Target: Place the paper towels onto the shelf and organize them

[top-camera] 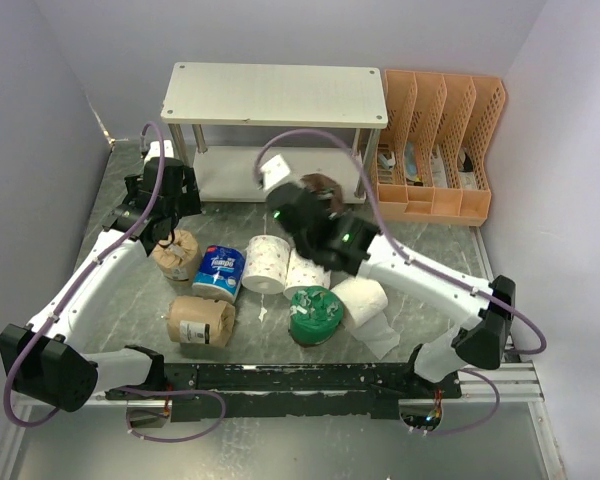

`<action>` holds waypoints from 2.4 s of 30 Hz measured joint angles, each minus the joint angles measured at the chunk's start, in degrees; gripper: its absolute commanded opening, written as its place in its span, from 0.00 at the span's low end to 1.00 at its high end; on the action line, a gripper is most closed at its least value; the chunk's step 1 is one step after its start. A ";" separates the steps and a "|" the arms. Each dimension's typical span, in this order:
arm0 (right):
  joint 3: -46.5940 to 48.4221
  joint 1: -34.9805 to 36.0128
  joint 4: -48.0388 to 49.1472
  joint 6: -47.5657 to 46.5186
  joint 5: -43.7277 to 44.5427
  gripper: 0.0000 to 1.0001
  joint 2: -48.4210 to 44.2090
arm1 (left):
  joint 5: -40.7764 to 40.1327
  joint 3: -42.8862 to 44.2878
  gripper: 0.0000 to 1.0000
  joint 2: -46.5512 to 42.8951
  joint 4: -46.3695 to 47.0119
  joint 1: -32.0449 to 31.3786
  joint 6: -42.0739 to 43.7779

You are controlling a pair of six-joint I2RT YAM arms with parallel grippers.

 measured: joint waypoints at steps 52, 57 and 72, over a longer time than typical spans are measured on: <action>-24.57 -24.20 30.51 -8.15 -23.02 0.00 5.22 | 1.49 -0.37 0.95 -1.05 -0.02 0.37 -1.95; -24.79 -24.30 30.40 -4.59 -24.83 0.06 4.70 | 1.97 -0.37 0.95 -0.70 -0.02 0.37 -1.95; -28.81 -24.83 32.87 0.33 -34.77 0.36 1.68 | 3.23 -0.37 0.95 -0.02 -0.02 0.39 -1.95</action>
